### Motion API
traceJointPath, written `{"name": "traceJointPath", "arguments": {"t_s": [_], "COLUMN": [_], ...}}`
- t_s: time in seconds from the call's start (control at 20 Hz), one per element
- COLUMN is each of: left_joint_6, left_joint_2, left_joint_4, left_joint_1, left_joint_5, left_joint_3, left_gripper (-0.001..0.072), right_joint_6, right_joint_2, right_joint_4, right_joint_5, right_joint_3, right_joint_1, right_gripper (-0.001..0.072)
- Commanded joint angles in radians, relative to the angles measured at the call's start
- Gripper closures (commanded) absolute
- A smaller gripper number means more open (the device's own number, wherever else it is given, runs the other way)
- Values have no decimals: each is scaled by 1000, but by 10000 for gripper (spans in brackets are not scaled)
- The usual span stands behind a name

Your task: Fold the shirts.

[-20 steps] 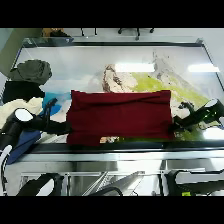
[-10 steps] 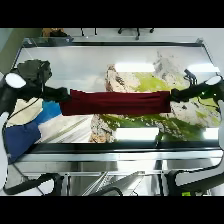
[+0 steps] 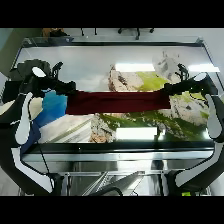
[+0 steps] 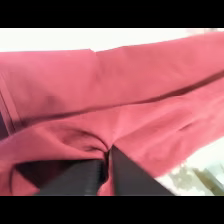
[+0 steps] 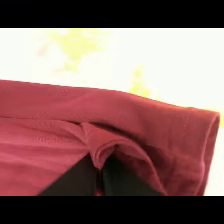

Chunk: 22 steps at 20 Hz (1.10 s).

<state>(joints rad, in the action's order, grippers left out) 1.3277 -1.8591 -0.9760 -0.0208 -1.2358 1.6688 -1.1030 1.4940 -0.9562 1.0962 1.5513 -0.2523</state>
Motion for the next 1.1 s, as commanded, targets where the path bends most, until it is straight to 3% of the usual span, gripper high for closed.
{"name": "traceJointPath", "arguments": {"t_s": [0.0,0.05,0.1,0.15,0.2,0.25,0.35,0.5,0.65,0.95,1.0,1.05], "left_joint_6": [9,27,29,34,44,55,83,105,106,106,106,107], "left_joint_2": [-84,-83,-83,-83,-83,-83,-83,-83,-73,-71,-72,-72], "left_joint_4": [9,9,8,6,7,7,8,9,10,9,6,5], "left_joint_1": [2,2,2,1,-4,-5,0,10,27,83,101,125], "left_joint_5": [-14,-10,-16,-35,-61,-94,-151,-197,-209,-212,-211,-201], "left_joint_3": [86,108,141,182,220,261,321,365,334,311,310,311], "left_gripper": [61,7,7,7,7,8,7,8,8,9,9,19], "right_joint_6": [-38,-64,-96,-118,-131,-137,-121,-15,8,25,35,38], "right_joint_2": [0,-7,-14,-19,-18,-14,20,86,155,214,214,214], "right_joint_4": [-87,-127,-174,-206,-210,-198,-114,47,132,143,142,142], "right_joint_5": [26,40,51,61,64,72,114,160,183,213,213,214], "right_joint_3": [22,33,46,60,67,67,67,67,67,67,67,67], "right_joint_1": [-3,-8,-21,-39,-63,-83,-117,-121,-107,-76,-68,-62], "right_gripper": [377,334,326,257,99,65,65,64,65,78,191,381]}}
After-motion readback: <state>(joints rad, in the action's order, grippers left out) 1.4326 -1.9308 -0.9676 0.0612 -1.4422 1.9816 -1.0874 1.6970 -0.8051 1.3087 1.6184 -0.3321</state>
